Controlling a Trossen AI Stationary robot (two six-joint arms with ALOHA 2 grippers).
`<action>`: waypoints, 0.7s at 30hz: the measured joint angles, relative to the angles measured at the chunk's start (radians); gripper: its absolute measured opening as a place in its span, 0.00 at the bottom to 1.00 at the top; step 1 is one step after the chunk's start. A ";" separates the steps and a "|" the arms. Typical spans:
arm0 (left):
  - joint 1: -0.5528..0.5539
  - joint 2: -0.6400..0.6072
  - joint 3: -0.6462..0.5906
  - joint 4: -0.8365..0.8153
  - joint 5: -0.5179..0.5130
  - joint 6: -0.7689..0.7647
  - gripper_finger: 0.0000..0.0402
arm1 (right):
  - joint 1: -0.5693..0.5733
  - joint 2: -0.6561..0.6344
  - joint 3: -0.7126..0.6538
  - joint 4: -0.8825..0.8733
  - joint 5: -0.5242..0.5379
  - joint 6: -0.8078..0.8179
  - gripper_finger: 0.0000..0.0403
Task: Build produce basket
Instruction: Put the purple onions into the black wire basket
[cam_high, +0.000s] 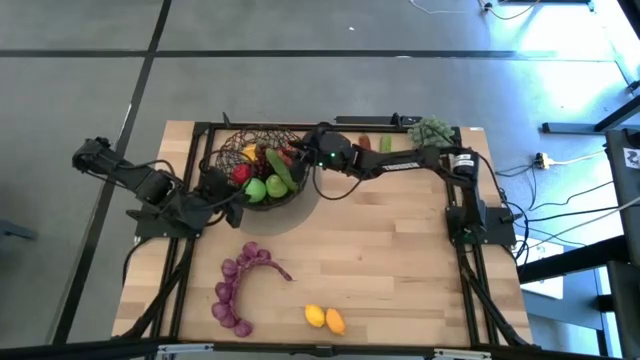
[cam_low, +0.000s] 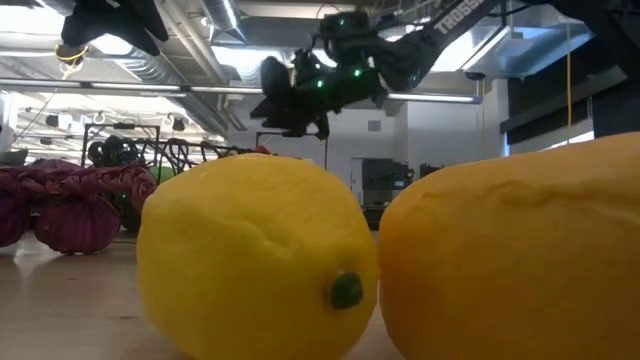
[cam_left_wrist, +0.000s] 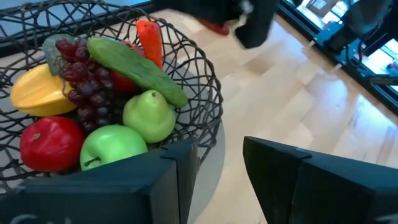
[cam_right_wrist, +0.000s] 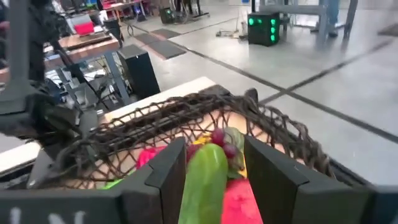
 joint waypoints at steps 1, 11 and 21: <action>0.002 0.000 0.000 -0.002 0.007 0.000 0.30 | 0.005 -0.016 0.000 -0.013 -0.002 -0.013 0.39; 0.004 0.000 0.000 -0.005 0.054 0.001 0.30 | 0.099 -0.278 0.000 -0.402 -0.006 -0.211 0.39; 0.003 0.000 0.000 -0.024 0.074 0.040 0.30 | 0.175 -0.514 0.000 -0.905 -0.094 -0.080 0.39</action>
